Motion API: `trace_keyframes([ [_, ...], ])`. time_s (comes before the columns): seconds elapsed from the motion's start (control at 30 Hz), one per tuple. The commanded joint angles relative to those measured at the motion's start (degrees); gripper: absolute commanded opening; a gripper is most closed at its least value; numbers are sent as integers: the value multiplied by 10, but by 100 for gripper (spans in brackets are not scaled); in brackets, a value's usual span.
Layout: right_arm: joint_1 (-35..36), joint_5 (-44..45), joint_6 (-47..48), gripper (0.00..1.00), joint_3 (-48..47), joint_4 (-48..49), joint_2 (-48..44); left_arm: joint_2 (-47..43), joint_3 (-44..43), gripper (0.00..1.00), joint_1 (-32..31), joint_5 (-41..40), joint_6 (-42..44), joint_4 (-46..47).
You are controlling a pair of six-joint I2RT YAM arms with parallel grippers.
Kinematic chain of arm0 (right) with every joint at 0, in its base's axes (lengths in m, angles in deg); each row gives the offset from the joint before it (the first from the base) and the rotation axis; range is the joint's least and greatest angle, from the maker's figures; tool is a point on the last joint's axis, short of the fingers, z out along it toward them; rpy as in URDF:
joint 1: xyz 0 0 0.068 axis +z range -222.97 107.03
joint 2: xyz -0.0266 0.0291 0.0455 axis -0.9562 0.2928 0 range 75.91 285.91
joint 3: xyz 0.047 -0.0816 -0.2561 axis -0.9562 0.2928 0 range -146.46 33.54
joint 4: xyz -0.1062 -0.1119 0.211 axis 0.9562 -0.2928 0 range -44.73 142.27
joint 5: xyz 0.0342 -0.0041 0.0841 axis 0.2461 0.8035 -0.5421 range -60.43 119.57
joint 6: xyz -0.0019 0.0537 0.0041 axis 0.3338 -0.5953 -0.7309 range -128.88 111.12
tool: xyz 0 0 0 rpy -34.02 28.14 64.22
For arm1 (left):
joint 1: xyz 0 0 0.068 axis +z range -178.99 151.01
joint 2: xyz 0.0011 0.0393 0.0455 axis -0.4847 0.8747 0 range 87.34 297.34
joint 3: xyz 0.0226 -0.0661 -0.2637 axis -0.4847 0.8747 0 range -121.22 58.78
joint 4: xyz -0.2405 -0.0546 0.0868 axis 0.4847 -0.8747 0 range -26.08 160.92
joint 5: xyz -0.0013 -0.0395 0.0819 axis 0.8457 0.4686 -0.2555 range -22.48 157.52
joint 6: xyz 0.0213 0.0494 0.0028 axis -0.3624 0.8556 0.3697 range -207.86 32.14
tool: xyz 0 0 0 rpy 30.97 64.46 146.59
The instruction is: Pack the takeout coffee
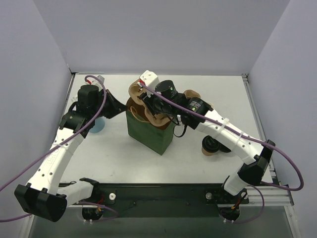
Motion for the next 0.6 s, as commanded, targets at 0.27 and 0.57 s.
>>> trace_keyframes([
  [0.27,-4,-26,6,30,7,14,-13,2,-13,0,2,10,14,31],
  [0.57,2,-40,-14,29,65,9,-45,-3,-16,0,2,17,6,32],
])
